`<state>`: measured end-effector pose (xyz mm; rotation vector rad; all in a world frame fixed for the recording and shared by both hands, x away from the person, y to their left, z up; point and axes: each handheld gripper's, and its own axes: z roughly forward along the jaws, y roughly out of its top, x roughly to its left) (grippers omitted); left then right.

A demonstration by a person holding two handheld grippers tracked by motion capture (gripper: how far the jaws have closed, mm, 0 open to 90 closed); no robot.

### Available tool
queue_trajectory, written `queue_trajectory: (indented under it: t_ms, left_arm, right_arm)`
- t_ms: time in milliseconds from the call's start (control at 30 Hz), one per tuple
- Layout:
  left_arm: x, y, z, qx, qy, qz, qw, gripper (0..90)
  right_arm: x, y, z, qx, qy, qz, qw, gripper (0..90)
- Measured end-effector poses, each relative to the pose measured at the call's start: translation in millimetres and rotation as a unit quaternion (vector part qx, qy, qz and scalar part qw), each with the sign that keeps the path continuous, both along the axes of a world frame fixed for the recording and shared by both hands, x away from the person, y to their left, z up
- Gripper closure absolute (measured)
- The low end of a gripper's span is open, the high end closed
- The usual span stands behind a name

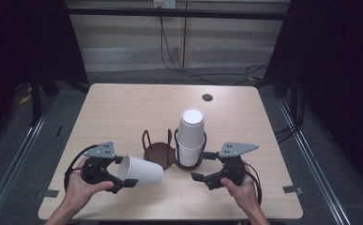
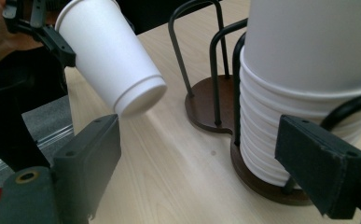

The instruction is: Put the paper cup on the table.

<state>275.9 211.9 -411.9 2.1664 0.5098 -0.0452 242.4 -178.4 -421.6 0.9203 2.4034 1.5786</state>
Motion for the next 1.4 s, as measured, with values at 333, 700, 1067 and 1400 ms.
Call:
queue_trajectory:
  t_ms: [333, 700, 1067, 1400]
  left_arm:
    - [7.6, 27.2, 13.2, 0.057, -0.007, 0.028, 0.9979, 14.7]
    - [22.6, 49.7, 20.8, 0.097, -0.006, 0.059, 0.9935, 14.7]
    - [51.5, 54.0, 39.0, 0.142, -0.026, 0.068, 0.9872, 14.7]
    - [74.8, 33.4, 42.3, 0.223, -0.028, 0.061, 0.9724, 14.7]
  right_arm:
    - [-2.4, -7.8, -4.6, -0.001, 0.005, -0.003, 1.0000, 14.7]
    - [-1.7, -8.5, -7.2, -0.004, 0.011, -0.002, 0.9999, 14.9]
    - [-1.0, -11.7, -8.5, -0.009, 0.010, -0.010, 0.9999, 14.7]
    - [-1.0, -12.1, -9.4, -0.013, 0.008, -0.008, 0.9999, 14.7]
